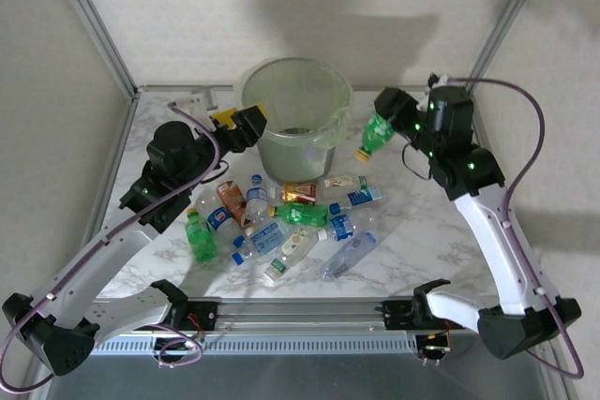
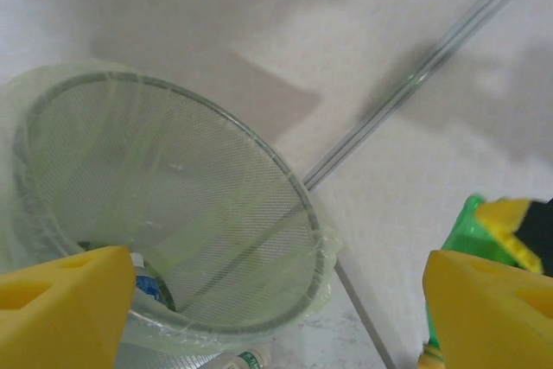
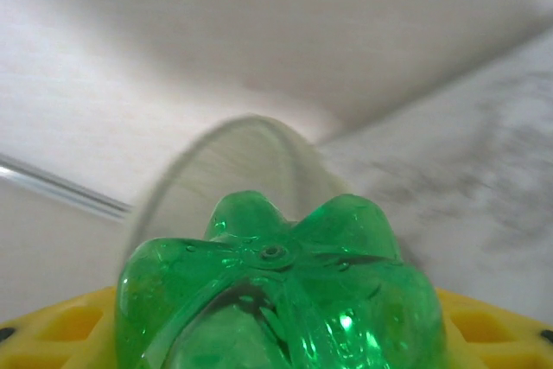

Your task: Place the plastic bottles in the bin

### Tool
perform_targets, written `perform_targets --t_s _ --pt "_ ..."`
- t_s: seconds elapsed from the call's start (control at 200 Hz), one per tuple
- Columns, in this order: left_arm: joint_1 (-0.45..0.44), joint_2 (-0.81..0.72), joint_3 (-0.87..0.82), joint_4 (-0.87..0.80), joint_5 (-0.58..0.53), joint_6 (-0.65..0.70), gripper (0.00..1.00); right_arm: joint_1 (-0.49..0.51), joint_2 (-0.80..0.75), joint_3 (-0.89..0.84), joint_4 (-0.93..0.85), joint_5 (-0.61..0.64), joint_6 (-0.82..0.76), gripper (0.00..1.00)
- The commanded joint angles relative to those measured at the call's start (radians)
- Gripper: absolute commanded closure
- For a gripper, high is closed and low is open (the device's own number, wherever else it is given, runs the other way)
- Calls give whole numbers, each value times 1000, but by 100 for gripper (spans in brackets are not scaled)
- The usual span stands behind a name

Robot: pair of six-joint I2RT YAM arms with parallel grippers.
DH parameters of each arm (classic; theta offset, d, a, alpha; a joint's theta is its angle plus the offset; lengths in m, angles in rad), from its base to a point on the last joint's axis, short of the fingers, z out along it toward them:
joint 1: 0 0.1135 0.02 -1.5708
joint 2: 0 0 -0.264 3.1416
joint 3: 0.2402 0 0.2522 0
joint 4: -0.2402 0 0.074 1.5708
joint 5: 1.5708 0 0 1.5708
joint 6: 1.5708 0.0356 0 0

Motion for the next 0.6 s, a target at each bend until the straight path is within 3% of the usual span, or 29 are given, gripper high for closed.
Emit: perform_targets --t_s 0.0,0.22,0.591 --pt "13 -14 -5 -1 47 -62 14 32 102 89 146 -90 7 39" --pt "39 -16 1 -29 26 -75 15 116 390 362 187 -146 -15 37" --pt "157 -50 -7 -232 -97 -117 20 192 750 680 -73 -85 -76 35"
